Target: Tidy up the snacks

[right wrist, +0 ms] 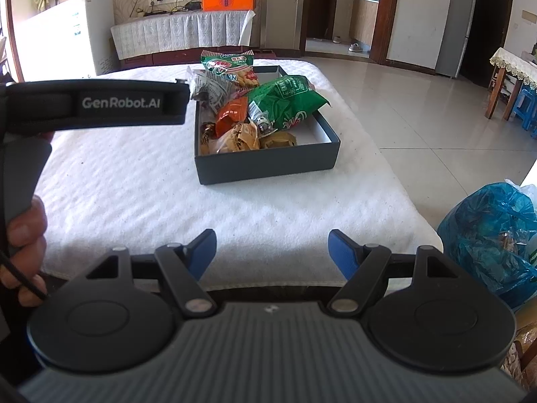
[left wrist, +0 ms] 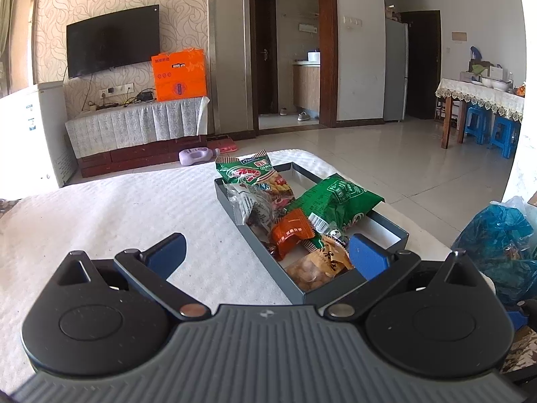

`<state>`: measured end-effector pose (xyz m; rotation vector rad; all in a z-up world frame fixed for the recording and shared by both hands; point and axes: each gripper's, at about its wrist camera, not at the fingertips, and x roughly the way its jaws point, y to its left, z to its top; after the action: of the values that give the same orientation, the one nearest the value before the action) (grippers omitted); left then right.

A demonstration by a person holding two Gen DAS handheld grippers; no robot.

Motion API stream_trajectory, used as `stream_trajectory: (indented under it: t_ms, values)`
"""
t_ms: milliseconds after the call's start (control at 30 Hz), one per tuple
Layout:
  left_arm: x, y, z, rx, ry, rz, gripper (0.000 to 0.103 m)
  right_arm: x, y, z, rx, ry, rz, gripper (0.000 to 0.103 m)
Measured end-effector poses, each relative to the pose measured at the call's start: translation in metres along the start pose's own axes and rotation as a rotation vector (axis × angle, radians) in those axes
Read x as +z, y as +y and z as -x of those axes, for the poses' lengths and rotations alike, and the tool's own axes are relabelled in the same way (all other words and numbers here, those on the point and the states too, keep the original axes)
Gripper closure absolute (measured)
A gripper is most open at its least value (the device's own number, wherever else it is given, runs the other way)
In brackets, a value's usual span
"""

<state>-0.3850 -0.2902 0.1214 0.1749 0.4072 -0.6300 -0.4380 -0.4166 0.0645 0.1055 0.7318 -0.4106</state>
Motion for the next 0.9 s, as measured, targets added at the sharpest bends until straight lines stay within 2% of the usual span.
stream_trajectory:
  t_ms: [900]
  values:
    - [-0.003, 0.0009, -0.0037, -0.002, 0.0, -0.015, 0.0, 0.0007, -0.0024, -0.0046, 0.018, 0.019, -0.015, 0.028]
